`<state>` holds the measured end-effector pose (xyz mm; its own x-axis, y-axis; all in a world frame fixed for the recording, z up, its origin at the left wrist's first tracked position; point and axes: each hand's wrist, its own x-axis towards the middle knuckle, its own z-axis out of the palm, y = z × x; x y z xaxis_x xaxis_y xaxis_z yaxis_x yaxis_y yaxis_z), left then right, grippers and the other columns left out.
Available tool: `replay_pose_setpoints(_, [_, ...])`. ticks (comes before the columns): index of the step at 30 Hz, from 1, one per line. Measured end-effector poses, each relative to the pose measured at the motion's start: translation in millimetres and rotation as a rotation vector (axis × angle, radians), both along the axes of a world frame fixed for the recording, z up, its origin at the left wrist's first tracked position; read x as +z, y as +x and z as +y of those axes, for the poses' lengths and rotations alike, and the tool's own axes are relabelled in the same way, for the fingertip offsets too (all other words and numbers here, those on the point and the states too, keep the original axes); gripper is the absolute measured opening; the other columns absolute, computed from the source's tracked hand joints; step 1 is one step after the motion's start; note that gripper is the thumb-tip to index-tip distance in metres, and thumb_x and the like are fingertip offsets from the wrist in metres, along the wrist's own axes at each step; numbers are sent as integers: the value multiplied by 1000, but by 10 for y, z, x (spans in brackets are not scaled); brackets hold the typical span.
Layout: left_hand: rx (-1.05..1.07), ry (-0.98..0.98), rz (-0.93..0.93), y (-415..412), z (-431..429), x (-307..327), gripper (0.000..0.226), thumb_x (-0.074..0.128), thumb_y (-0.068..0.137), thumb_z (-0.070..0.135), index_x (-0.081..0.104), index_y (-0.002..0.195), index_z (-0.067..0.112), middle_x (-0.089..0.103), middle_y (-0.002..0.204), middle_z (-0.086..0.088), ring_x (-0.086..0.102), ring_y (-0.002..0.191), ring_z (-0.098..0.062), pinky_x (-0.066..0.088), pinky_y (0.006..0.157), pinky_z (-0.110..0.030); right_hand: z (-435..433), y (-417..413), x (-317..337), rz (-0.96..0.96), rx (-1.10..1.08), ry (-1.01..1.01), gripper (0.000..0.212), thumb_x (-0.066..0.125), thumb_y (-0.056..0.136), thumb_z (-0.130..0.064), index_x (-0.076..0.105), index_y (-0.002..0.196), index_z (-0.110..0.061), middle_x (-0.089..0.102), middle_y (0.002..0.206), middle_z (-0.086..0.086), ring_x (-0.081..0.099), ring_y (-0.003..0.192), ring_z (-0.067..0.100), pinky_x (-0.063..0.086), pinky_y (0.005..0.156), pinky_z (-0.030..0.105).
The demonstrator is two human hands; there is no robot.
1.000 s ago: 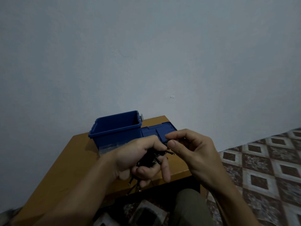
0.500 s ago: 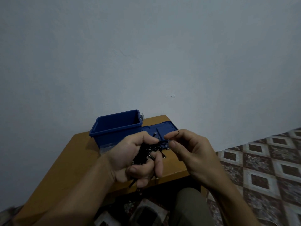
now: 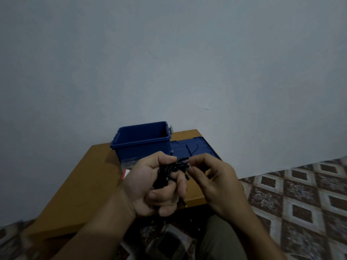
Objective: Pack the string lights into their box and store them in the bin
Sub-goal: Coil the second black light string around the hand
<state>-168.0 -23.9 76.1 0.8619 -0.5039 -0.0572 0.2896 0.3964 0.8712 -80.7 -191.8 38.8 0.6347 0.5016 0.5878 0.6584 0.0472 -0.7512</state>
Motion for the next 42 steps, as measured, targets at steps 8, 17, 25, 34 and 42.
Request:
replay_pose_setpoints(8, [89, -99, -39, -184, 47, -146, 49, 51, 93, 37, 68, 81, -7, 50, 39, 0, 40, 31, -12, 47, 45, -22, 152, -139, -75, -50, 34, -42, 22, 69, 92, -17, 70, 91, -39, 71, 86, -14, 60, 78, 10, 41, 63, 11])
replay_pose_setpoints(17, [154, -150, -81, -374, 174, -266, 50, 51, 93, 38, 68, 81, -8, 50, 39, -1, 47, 33, -11, 48, 45, -23, 317, -188, -27, -75, 103, -109, 17, 71, 91, -18, 75, 91, -34, 70, 81, -14, 62, 80, 13, 49, 70, 26])
replay_pose_setpoints(25, [265, -163, -162, -615, 259, -289, 51, 53, 91, 40, 70, 80, -7, 49, 38, 0, 44, 32, -11, 48, 46, -24, 370, -475, 159, 137, 356, -186, 39, 52, 91, 6, 74, 105, -23, 76, 99, -2, 70, 95, 20, 57, 87, 47])
replay_pose_setpoints(34, [254, -205, -182, -835, 434, -352, 53, 49, 93, 38, 70, 83, -10, 53, 41, -2, 49, 35, -10, 48, 47, -25, 530, -667, 227, 274, 500, -232, 27, 57, 95, 2, 70, 111, -15, 75, 104, 1, 70, 103, 16, 56, 95, 40])
replay_pose_setpoints(42, [230, -199, -186, -864, 495, -435, 54, 45, 95, 37, 70, 84, -10, 55, 42, -2, 51, 36, -10, 52, 49, -25, 601, -730, 208, 235, 544, -306, 29, 62, 95, -5, 64, 121, -19, 72, 112, 6, 68, 109, 20, 54, 98, 48])
